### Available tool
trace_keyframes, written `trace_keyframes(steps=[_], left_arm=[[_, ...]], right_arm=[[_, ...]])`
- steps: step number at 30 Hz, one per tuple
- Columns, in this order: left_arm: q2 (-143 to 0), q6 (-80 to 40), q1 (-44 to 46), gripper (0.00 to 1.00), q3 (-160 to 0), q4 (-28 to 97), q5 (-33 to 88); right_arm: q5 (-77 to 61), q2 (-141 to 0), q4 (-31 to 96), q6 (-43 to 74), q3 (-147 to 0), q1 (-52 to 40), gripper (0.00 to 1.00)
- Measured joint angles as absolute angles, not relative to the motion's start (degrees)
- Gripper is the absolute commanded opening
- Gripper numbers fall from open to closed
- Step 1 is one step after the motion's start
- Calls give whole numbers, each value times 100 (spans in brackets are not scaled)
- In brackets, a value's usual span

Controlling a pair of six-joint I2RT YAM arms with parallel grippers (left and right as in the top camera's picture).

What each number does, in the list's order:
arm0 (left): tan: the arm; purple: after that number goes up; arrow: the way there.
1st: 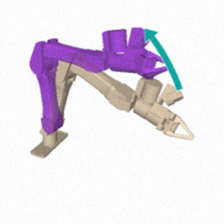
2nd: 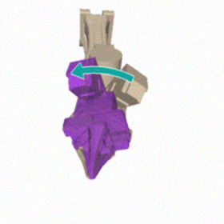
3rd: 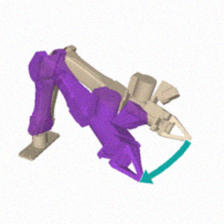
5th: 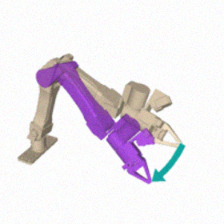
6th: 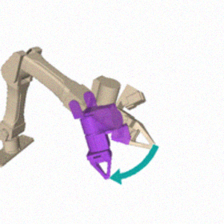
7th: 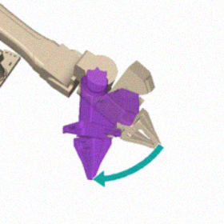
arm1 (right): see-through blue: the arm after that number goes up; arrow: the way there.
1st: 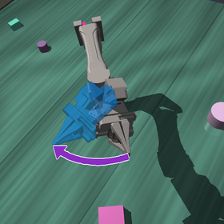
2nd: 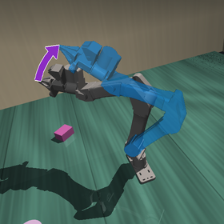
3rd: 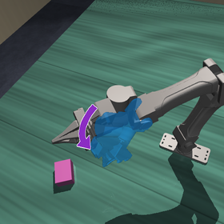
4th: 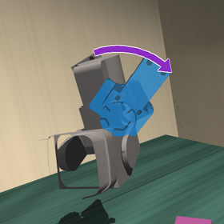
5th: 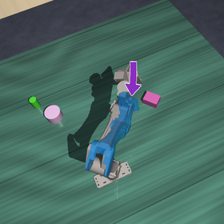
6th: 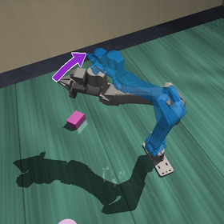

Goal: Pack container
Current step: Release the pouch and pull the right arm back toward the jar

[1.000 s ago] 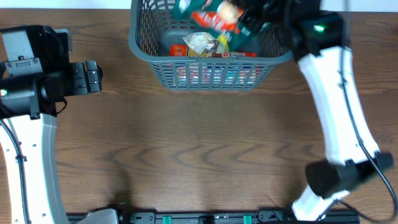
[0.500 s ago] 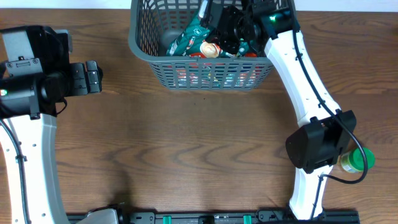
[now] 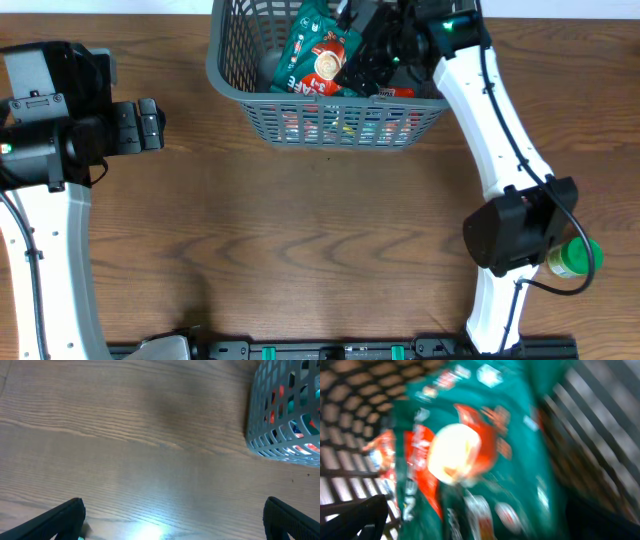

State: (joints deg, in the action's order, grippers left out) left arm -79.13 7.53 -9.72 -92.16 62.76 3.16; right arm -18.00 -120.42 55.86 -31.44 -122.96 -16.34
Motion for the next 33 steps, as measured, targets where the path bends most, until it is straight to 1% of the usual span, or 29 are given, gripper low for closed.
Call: trace_keyframes(steps=[4, 8, 13, 17, 19, 21, 25, 30, 33], left_arm=[[-7913, 753, -1122, 99, -9216, 6265, 296], [-7913, 679, -1520, 99, -9216, 6250, 276], [-7913, 425, -2058, 99, -9216, 6237, 255], [-7913, 298, -2161, 99, -9216, 6226, 257], [-7913, 274, -2161, 99, -9216, 6193, 259], [-7913, 272, -2161, 99, -9216, 6160, 259], [-7913, 226, -2161, 99, -9216, 6149, 263], [-7913, 167, -2161, 99, -9216, 6147, 303], [-7913, 152, -2161, 99, -9216, 6149, 305]], right_arm=[[-1098, -11830, 6228, -2272, -12613, -1374, 99], [-644, -11452, 6928, -1343, -13292, -775, 99], [-401, -10744, 8086, -333, -14079, 432, 99], [-270, -10213, 9334, 364, -14274, 1616, 99], [-285, -10079, 9697, 565, -14254, 2104, 99], [-379, -9979, 9699, 679, -14101, 2484, 99], [-491, -9710, 9706, 777, -13520, 2877, 99], [-585, -8932, 9697, 843, -12254, 2939, 99], [-615, -8189, 9697, 875, -11148, 2939, 99]])
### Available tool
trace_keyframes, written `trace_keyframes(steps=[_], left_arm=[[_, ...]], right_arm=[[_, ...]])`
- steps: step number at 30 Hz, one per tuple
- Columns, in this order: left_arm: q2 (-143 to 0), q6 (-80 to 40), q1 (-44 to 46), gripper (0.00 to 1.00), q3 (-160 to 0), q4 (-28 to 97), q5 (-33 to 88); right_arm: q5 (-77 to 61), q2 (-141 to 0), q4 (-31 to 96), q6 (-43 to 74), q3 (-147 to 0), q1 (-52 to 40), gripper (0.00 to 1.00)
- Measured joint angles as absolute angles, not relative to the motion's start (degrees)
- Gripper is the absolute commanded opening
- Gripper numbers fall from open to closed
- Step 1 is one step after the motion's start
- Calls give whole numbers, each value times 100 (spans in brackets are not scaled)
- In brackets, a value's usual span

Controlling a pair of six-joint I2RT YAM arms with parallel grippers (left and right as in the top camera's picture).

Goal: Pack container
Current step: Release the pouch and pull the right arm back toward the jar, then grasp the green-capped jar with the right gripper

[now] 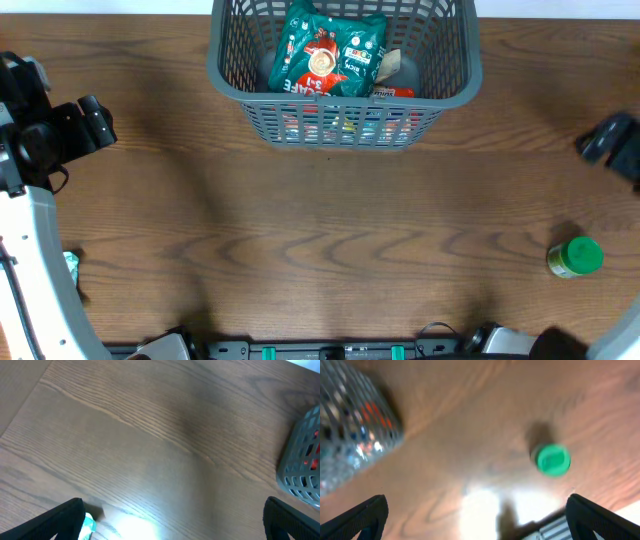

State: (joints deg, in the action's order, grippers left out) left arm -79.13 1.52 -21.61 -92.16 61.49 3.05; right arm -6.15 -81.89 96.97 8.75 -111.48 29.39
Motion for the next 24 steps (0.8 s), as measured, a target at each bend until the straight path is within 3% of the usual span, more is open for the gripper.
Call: trace_keyframes(steps=[11, 24], left_arm=[[-7913, 143, -2161, 99, -9216, 6147, 349], [-7913, 128, -2161, 99, -9216, 6147, 388]], right_arm=[[89, -6073, 9679, 1669, -8431, 3197, 99], [-178, -7098, 8503, 1732, -7157, 4178, 99]])
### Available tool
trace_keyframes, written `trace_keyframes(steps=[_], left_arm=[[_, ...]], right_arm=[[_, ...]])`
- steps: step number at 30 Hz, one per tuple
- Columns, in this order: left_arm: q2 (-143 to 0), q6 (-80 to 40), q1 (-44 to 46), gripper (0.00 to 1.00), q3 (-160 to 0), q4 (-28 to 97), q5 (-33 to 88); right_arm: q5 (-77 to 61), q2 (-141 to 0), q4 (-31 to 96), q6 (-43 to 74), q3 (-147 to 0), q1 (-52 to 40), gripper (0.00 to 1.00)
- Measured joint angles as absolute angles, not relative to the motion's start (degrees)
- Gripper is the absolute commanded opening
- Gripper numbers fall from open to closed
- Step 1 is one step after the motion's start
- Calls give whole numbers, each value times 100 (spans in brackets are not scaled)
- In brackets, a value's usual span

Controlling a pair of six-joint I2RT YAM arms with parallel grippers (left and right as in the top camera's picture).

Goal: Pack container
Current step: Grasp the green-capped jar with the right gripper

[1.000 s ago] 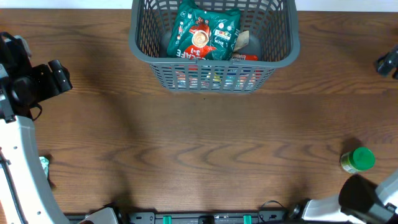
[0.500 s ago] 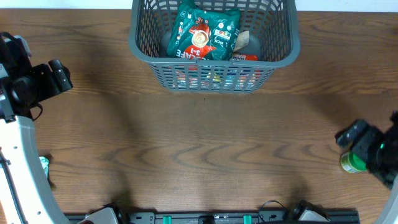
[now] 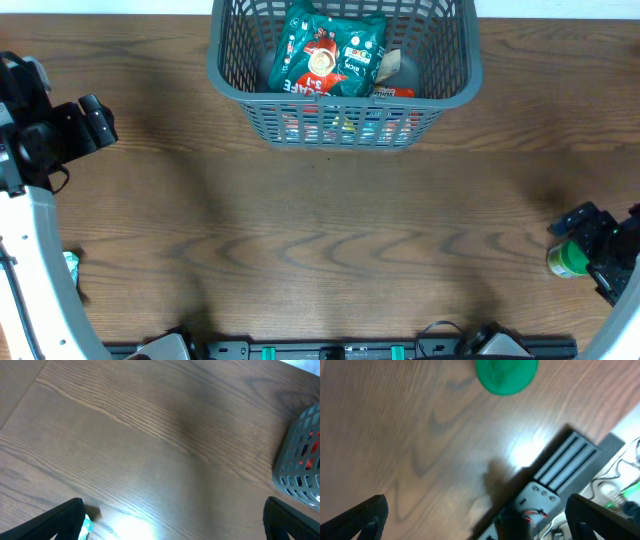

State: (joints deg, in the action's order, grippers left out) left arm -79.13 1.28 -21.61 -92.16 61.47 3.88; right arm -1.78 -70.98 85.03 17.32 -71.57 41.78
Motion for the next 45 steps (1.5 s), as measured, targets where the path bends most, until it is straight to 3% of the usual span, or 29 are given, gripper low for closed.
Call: trace_keyframes(steps=[9, 24, 45], left_arm=[[-7913, 128, -2161, 99, -9216, 6147, 390], [-7913, 128, -2161, 99, -9216, 6149, 392], [-7913, 128, -2161, 99, -9216, 6241, 390]], right_arm=[[-386, -7948, 7778, 1584, -6862, 4442, 99], [-281, -8027, 6401, 1487, -5798, 4890, 99], [198, -8683, 5483, 1903, -5483, 5035, 99]])
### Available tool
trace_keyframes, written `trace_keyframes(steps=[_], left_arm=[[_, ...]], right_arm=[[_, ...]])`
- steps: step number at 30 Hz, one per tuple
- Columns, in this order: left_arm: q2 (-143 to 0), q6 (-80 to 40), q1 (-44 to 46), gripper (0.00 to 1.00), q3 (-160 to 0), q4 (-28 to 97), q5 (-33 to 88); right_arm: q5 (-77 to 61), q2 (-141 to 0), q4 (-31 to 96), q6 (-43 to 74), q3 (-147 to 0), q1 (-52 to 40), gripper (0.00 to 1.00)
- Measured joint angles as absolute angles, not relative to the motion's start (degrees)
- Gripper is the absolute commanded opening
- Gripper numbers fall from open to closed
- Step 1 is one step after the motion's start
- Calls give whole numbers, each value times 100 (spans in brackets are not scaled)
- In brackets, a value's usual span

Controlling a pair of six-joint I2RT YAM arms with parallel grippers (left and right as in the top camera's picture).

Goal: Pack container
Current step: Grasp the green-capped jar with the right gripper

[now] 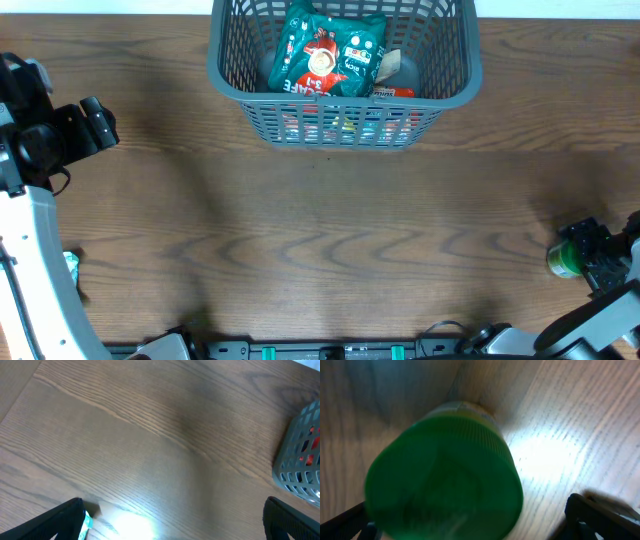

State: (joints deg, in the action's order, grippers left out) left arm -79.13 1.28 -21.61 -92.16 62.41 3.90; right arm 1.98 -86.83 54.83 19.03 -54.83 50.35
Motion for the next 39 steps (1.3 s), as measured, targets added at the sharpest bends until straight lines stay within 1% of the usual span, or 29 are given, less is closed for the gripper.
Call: trace_keyframes(steps=[10, 16, 19, 23, 26, 31, 32, 34, 35, 36, 39], left_arm=[[-7913, 128, -2161, 99, -9216, 6241, 390], [-7913, 128, -2161, 99, -9216, 6241, 390], [-7913, 128, -2161, 99, -9216, 6241, 392], [-7913, 128, -2161, 99, -9216, 6241, 392], [-7913, 128, -2161, 98, -9216, 6241, 390], [-7913, 128, -2161, 99, -9216, 6241, 392], [-7913, 128, -2161, 99, -9216, 6243, 392], [-7913, 128, -2161, 99, -9216, 6243, 392], [-7913, 128, -2161, 98, -9216, 6243, 390], [-7913, 128, -2161, 99, -9216, 6243, 392], [-7913, 128, -2161, 99, -9216, 6243, 392]], right_arm=[[200, -9229, 5087, 1938, -5478, 5035, 99], [204, -9391, 4880, 2003, -5478, 5035, 94], [204, -9461, 4847, 2029, -5478, 5035, 89], [215, -9531, 4829, 2038, -5478, 5035, 74], [213, -9533, 4810, 2058, -5478, 5035, 66], [239, -9509, 4821, 2067, -5498, 5035, 47], [257, -9507, 4810, 2069, -5502, 5035, 38], [281, -9509, 4810, 2073, -5502, 5035, 22], [283, -9507, 4810, 2073, -5502, 5035, 15], [283, -9509, 4810, 2073, -5502, 5035, 10], [281, -9509, 4810, 2073, -5502, 5035, 7]])
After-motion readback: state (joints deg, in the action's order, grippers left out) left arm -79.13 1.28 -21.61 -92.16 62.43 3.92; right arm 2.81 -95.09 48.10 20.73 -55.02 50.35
